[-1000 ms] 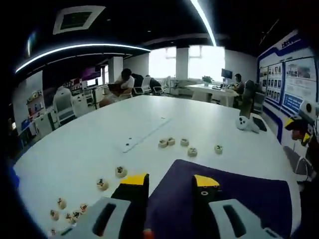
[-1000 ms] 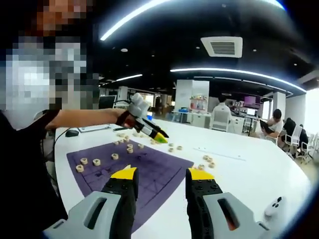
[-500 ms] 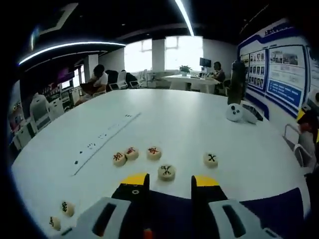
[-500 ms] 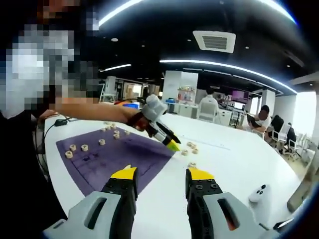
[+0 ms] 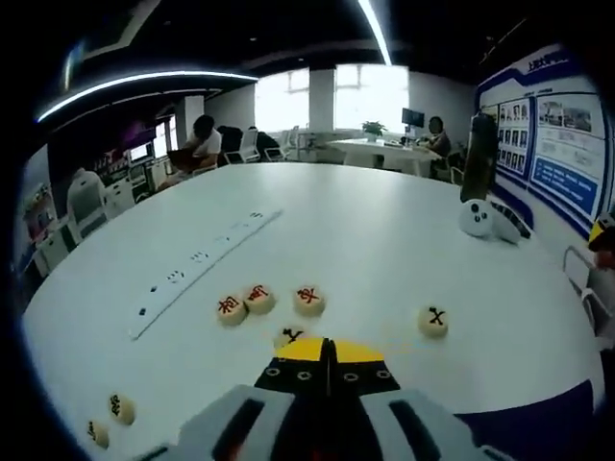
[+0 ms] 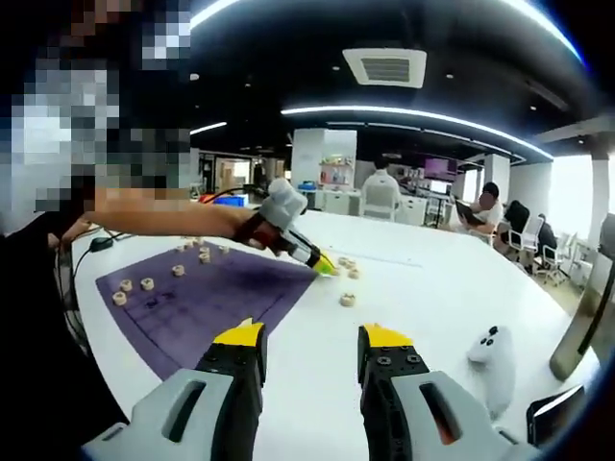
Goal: Pick up the chess pieces one by one and place each piece onto its starting position on the chessboard, setting the pieces on their correct points until all the chess pieces are arranged in the starting layout
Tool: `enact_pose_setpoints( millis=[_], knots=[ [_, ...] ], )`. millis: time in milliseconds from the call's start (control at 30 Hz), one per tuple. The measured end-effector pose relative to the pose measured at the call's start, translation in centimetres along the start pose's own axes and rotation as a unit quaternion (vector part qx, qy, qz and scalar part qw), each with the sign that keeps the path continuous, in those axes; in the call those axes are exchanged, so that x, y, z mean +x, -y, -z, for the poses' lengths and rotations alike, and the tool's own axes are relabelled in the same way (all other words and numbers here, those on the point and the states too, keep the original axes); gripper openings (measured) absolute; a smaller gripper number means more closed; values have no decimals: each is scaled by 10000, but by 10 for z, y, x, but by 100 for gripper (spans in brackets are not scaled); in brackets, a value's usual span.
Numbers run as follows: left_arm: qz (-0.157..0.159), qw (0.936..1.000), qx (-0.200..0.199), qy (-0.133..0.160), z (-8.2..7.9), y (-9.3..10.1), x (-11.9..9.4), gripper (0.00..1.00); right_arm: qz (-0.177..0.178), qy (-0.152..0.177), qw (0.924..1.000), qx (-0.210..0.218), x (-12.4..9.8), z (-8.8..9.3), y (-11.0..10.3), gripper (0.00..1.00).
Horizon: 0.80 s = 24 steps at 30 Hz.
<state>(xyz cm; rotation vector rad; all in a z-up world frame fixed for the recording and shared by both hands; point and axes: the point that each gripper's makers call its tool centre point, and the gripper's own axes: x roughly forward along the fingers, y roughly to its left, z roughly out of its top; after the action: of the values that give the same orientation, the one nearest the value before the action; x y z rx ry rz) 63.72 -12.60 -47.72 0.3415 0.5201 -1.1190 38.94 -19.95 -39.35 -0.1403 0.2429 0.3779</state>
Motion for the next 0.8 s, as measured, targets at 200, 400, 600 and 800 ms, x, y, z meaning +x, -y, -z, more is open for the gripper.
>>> enact_pose_setpoints(
  millis=[200,400,600,800],
  knots=[
    [29,9999,-54,107,-7,1,-3,33,-68,52,10000,39,4,-1,-3,39],
    [-262,9995,-177,-55,7,-20,12,34,-93,20,10000,4,3,1,-5,39],
    [-273,9992,-303,-40,9,-22,10,19,-18,-3,10000,26,0,2,-1,39],
    [-255,9993,-229,166,-1,-21,-20,19,-52,12,10000,28,1,2,-3,39]
  ],
)
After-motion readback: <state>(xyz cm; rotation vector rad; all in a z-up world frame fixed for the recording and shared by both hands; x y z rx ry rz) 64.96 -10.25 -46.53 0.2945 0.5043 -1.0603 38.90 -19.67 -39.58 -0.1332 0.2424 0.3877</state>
